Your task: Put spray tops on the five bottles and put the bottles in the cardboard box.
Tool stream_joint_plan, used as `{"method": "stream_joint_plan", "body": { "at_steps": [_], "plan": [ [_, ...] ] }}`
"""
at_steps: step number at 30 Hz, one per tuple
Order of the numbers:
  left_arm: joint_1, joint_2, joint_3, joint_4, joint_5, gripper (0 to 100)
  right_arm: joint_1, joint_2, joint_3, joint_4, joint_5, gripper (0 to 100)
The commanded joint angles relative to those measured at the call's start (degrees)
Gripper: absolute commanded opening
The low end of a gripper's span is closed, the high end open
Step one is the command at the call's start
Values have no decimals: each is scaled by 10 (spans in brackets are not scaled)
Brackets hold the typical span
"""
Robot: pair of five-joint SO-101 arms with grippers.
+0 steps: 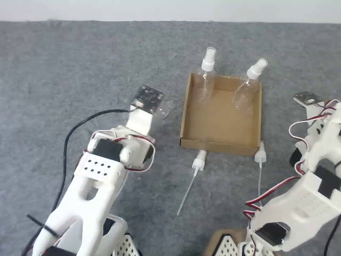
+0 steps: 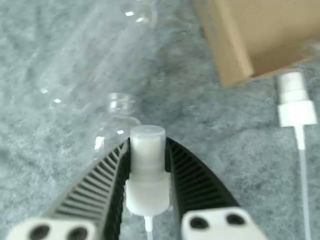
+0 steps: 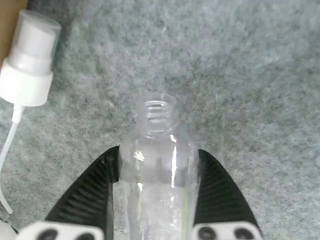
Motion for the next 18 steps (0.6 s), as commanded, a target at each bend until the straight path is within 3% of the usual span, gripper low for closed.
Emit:
{"method": "stream_joint_plan", "body": {
  "at_steps": [1, 18],
  "plan": [
    [-8, -24, -2, -22, 6, 26, 11, -11, -34, 4, 4, 24],
    [-11, -24, 21, -48, 7, 26, 16, -5, -31, 4, -26, 23]
  ]
}}
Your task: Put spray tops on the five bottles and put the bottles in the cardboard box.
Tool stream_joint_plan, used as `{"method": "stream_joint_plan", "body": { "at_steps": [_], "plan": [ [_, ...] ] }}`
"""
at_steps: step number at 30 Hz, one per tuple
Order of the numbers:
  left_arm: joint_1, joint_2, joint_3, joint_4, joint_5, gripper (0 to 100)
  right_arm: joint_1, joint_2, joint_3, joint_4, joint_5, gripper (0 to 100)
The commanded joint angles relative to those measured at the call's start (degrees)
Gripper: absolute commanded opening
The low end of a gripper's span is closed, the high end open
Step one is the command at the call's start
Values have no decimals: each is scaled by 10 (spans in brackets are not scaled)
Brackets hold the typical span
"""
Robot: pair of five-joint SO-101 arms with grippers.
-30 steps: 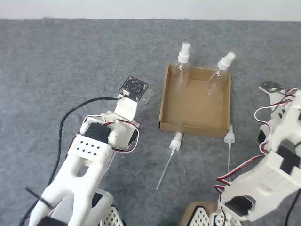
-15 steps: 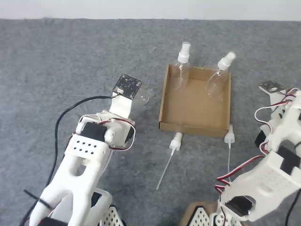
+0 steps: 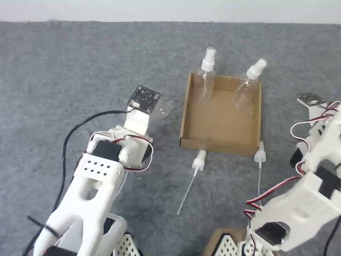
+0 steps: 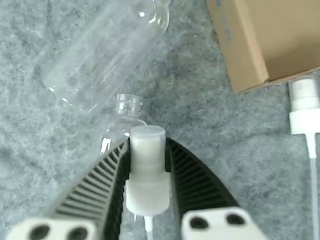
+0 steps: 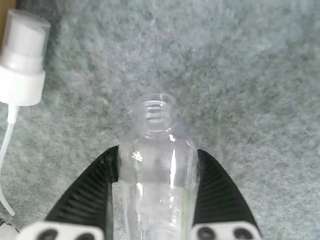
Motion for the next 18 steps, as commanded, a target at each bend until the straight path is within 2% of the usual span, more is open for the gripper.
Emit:
{"method": "stream_joint_plan", "body": {
  "at_steps": [1, 18],
  "plan": [
    [-1, -24, -1, -12, 5, 26, 5, -5, -30, 4, -9, 23],
    [-3, -24, 7, -14, 5, 26, 7, -8, 0, 3, -10, 23]
  ]
}}
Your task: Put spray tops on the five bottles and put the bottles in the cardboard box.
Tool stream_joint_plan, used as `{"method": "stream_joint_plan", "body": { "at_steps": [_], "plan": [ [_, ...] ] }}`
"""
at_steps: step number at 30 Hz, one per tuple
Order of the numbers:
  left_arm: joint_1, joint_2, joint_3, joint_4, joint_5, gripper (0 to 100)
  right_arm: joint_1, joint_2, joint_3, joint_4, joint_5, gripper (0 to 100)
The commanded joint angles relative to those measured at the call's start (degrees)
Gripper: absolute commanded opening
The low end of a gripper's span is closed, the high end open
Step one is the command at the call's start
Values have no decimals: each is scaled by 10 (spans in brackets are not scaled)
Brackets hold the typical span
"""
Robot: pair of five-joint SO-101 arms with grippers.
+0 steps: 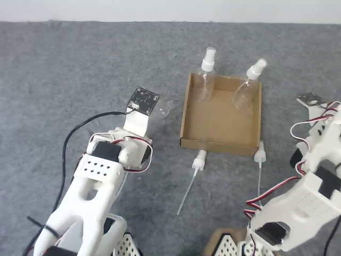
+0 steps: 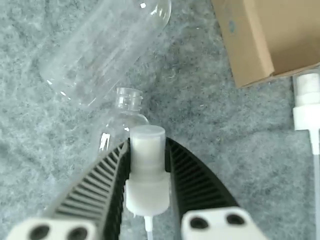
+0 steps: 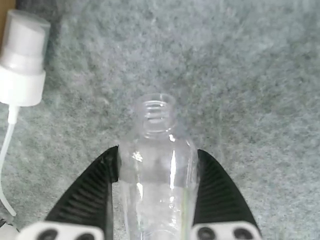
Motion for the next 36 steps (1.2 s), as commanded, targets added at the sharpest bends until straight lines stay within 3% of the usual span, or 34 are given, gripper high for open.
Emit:
{"method": "stream_joint_plan", "body": {
  "at_steps": [1, 12, 23, 28, 36],
  "plan": [
    [-2, -23, -4, -14, 4, 26, 7, -10, -3, 3, -8, 23],
    [-2, -23, -3, -14, 4, 27, 6, -68, -4, 4, -10, 6],
    [-3, -24, -11, -16, 4, 27, -13, -201, -7, 36, -94, 6],
    [-4, -24, -62, -14, 4, 27, -91, -319, -5, 58, -169, 6],
    [-67, -25, -235, 76, 4, 25, -324, -511, -3, 120, -287, 6]
  ]
}}
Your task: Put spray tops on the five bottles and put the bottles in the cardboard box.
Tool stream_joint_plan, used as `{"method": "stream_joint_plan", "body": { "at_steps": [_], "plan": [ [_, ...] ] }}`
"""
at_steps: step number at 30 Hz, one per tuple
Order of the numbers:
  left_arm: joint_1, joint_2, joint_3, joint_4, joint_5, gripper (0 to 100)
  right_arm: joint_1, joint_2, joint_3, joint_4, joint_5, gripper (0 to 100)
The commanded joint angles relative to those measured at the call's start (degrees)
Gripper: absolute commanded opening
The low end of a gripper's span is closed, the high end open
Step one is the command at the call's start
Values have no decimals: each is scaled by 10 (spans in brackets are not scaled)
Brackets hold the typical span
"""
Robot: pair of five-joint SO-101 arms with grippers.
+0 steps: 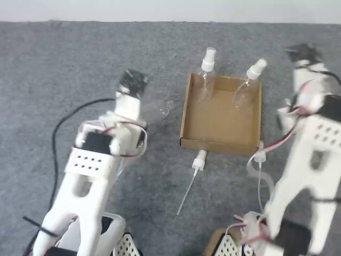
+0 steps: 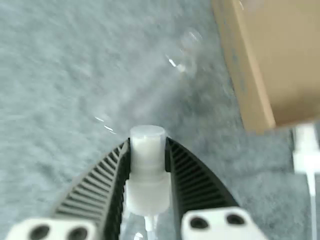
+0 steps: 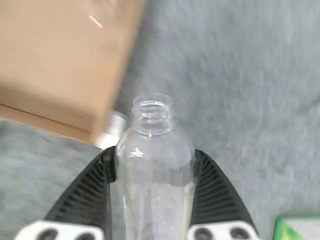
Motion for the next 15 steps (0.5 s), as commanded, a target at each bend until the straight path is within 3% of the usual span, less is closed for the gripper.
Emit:
{"method": "stream_joint_plan", "body": {
  "at_steps": [1, 9, 15],
  "plan": [
    [-23, -25, -119, 50, 4, 25, -118, -83, -3, 24, -65, 6],
    [-55, -40, -298, 157, 4, 23, -342, -98, 40, -36, -183, 6],
    [-111, -149, -311, 162, 4, 23, -452, -116, 180, -214, -231, 6]
  ]
}}
